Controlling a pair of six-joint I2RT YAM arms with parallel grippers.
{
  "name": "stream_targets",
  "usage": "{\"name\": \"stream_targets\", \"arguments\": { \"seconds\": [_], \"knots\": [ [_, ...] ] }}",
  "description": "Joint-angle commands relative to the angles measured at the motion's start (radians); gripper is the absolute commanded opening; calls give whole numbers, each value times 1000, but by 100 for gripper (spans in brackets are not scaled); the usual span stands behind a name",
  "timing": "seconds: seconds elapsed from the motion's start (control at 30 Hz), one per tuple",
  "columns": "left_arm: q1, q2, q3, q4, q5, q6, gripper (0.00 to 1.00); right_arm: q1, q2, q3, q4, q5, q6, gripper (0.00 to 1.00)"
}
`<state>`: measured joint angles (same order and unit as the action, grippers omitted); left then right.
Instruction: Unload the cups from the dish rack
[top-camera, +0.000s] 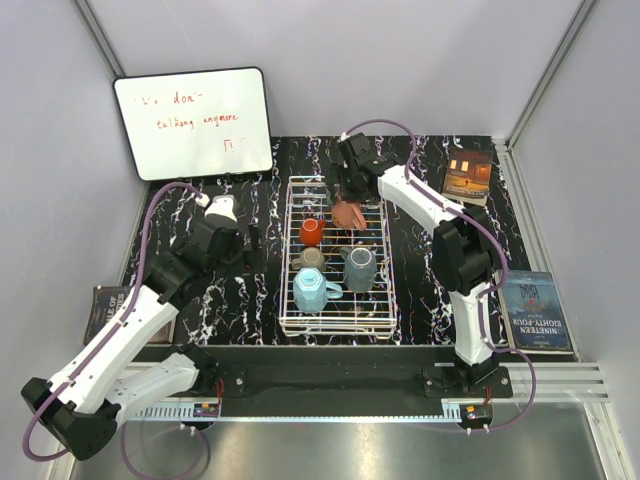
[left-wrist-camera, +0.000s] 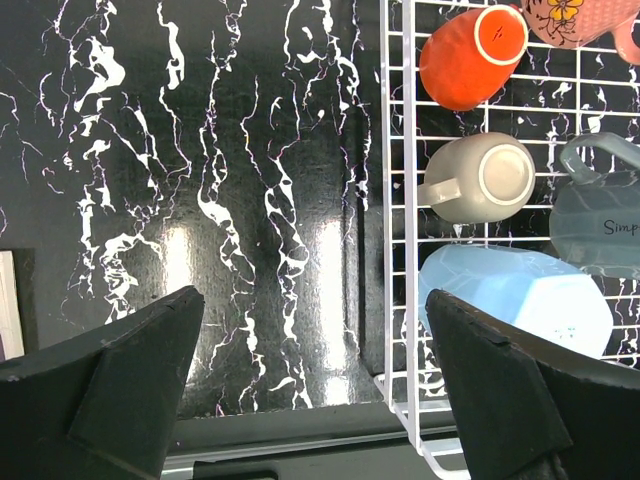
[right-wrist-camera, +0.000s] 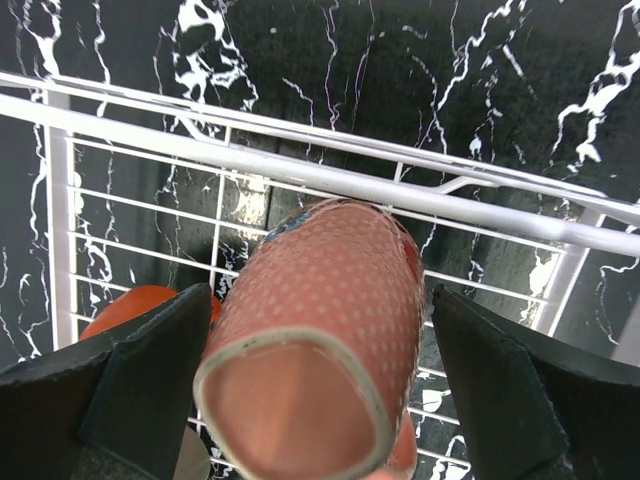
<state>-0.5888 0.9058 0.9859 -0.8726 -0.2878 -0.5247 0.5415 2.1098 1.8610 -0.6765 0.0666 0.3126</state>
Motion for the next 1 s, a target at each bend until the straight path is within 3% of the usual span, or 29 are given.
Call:
{"name": "stream_targets", "arguments": {
  "seconds": [0.0,0.13,0.23,0.4,0.97],
  "knots": [
    [-3,1,-9,11,-14,-6,99,11,13,50,-3,-21,0,96],
    [-3,-5,-18,3,-17,-9,99,14,12,47,-3,-21,10,78],
    [-5,-5,-23,3,-17,-14,99,17,10,49,-3,-13,8,58],
    [-3,4,-21,4,-17,-14,99,21,-7,41,-9,-13,16,0],
    [-3,41,14,34,-24,-31,99,28,-232,21,-26,-51,59,0]
  ]
}}
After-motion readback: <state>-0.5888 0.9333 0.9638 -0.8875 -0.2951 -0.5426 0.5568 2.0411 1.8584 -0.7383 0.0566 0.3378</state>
